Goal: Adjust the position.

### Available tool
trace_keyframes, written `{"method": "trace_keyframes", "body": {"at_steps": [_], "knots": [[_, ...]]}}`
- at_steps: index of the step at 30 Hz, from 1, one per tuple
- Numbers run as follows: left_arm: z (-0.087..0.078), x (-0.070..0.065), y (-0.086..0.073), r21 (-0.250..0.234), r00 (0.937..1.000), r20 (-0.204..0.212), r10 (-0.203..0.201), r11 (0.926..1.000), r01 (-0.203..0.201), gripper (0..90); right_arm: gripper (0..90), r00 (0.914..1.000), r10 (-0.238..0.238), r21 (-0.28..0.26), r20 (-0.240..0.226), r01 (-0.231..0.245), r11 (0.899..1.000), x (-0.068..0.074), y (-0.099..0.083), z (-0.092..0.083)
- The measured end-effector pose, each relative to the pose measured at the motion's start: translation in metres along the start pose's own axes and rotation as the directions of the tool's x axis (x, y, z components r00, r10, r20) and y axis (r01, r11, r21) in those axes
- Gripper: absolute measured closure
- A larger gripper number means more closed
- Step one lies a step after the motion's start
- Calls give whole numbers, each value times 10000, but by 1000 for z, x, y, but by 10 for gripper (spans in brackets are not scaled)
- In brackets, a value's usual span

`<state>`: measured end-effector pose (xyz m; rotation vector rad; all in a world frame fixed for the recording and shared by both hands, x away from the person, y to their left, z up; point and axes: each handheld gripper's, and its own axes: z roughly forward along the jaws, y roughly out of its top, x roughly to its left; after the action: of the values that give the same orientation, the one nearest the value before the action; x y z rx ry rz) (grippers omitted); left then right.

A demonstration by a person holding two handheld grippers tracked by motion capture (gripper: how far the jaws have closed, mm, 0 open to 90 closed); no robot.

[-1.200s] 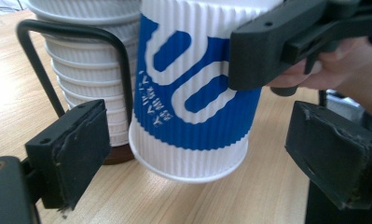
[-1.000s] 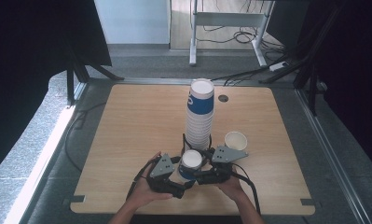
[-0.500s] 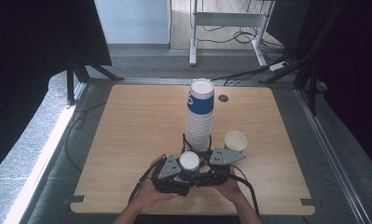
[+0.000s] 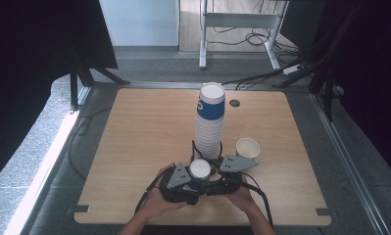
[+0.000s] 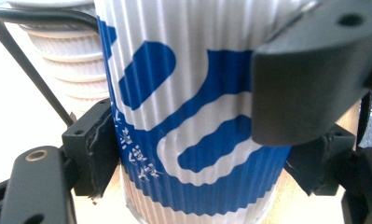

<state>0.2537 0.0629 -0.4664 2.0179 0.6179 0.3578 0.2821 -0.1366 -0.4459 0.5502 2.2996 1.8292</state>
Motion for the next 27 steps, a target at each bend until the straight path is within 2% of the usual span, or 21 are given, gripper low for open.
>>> {"method": "trace_keyframes", "body": {"at_steps": [9, 18, 27], "knots": [[0, 0, 1, 39, 9999, -97, 132, 9999, -132, 206, 275, 9999, 110, 4, 30, -110, 9999, -2, 0, 0], [1, -1, 2, 280, 9985, -392, 388, 9989, -377, 208, 267, 9999, 144, 112, 67, -145, 9998, -3, -1, 0], [-5, -2, 4, 405, 9956, -683, 638, 9973, -611, 209, 251, 9998, 210, -21, 2, -210, 9998, -3, 1, -4]]}}
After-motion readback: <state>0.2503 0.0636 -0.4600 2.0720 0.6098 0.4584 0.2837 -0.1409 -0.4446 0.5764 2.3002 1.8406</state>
